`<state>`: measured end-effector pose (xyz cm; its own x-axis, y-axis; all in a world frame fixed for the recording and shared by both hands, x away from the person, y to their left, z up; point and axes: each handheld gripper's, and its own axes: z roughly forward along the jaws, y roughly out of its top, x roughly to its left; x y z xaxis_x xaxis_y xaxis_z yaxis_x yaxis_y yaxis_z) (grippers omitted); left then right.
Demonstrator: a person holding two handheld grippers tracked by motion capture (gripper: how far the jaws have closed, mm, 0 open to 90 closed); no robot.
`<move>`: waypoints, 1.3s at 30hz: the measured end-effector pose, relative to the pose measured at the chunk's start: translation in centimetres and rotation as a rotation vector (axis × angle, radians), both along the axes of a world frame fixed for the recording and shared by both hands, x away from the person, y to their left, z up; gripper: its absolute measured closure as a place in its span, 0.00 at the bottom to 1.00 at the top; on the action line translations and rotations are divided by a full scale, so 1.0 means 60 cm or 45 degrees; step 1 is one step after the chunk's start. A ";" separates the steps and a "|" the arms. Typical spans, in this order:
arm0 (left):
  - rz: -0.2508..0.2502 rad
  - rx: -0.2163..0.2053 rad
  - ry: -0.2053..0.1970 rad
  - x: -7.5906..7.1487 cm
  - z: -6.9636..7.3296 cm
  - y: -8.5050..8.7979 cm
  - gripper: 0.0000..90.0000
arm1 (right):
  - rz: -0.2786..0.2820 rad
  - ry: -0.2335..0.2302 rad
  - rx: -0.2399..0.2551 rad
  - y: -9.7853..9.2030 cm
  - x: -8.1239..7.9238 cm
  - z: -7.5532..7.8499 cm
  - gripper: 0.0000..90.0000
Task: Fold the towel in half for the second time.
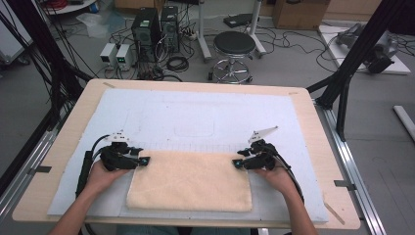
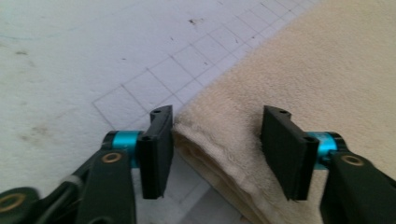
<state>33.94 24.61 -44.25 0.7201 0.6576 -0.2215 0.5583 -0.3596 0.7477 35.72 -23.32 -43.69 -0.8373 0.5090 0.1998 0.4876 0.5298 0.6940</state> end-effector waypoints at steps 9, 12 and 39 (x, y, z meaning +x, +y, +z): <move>-0.023 -0.007 0.003 -0.005 0.006 -0.001 0.82 | 0.032 -0.007 0.019 0.000 -0.009 0.002 0.85; -0.005 0.006 -0.023 -0.009 0.011 -0.001 0.86 | 0.035 -0.044 0.003 0.003 -0.014 0.010 0.88; 0.398 0.001 -0.209 0.150 0.072 -0.018 0.88 | -0.226 -0.231 -0.045 0.032 0.157 0.094 0.89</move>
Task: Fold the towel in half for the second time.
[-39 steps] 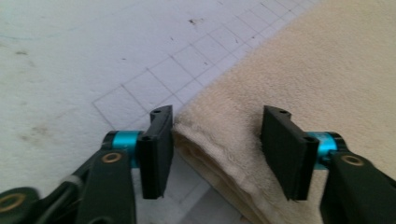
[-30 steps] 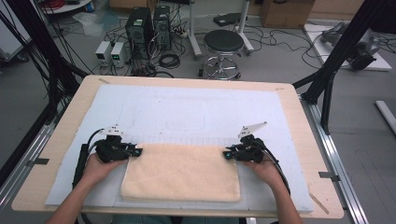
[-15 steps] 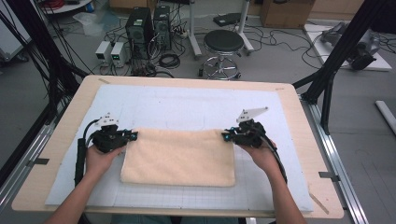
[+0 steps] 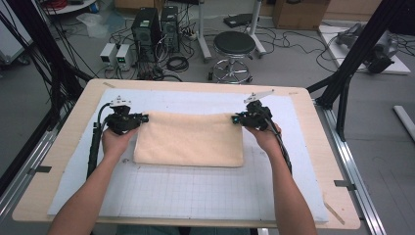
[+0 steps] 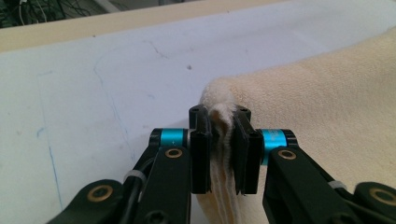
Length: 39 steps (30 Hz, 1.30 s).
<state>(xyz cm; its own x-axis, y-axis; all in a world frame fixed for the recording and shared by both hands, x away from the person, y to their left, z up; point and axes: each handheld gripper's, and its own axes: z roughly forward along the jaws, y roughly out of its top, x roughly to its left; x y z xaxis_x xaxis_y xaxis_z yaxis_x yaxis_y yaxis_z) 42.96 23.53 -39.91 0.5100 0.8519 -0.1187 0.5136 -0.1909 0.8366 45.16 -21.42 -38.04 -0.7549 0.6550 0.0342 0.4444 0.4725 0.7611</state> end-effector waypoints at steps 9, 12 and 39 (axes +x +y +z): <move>0.033 0.097 0.014 0.006 -0.010 0.012 0.66 | -0.129 0.010 -0.050 -0.007 0.010 -0.032 0.58; 0.008 0.063 0.007 -0.010 -0.016 0.021 0.64 | -0.124 0.025 -0.012 -0.014 -0.001 -0.036 0.57; -0.173 -0.031 -0.041 -0.098 -0.007 0.025 0.36 | -0.084 -0.027 0.068 -0.003 -0.069 -0.023 0.33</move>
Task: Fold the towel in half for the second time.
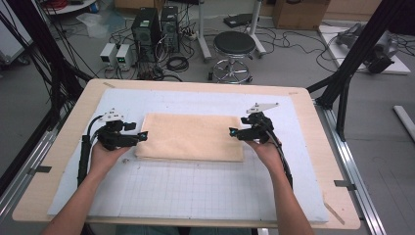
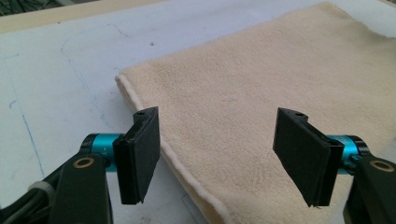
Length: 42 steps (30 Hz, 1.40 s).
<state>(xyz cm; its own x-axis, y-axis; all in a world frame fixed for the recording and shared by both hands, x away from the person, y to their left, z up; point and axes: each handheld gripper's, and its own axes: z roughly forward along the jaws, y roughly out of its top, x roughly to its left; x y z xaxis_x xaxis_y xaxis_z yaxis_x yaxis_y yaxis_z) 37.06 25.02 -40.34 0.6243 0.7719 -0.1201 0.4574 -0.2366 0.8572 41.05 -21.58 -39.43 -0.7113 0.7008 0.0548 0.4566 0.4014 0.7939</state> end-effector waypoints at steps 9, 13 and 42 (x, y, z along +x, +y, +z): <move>-0.005 0.001 0.004 -0.020 -0.003 0.010 0.30 | 0.007 -0.007 0.021 -0.002 -0.011 -0.003 0.29; -0.020 0.001 -0.012 -0.028 0.004 0.009 0.27 | 0.013 -0.020 0.040 -0.001 -0.020 0.004 0.27; -0.036 -0.021 -0.018 -0.078 -0.001 0.018 0.07 | 0.070 -0.068 0.029 0.000 -0.075 0.024 0.14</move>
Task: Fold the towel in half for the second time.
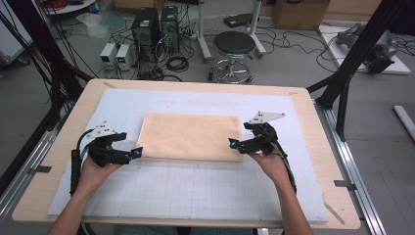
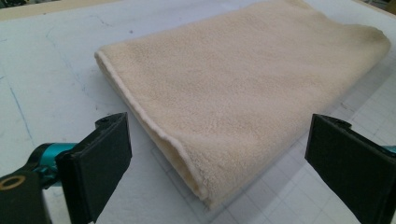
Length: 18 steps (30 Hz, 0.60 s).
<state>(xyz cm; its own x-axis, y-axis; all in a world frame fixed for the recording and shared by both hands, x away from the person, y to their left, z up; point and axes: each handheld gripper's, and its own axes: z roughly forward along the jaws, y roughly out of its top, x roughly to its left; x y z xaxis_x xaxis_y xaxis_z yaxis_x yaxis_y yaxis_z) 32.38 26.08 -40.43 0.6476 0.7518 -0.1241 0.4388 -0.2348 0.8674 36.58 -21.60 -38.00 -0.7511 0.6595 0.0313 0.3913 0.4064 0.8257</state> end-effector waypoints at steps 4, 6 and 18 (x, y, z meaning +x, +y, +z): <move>-0.003 -0.007 -0.004 -0.009 0.003 0.006 0.07 | 0.013 -0.002 -0.006 0.000 -0.008 0.003 0.14; -0.003 -0.013 -0.007 -0.014 0.004 0.009 0.07 | 0.016 -0.028 -0.001 -0.002 -0.014 0.004 0.14; -0.006 -0.002 -0.016 -0.039 0.005 0.016 0.07 | -0.023 -0.037 0.034 -0.034 -0.052 -0.017 0.14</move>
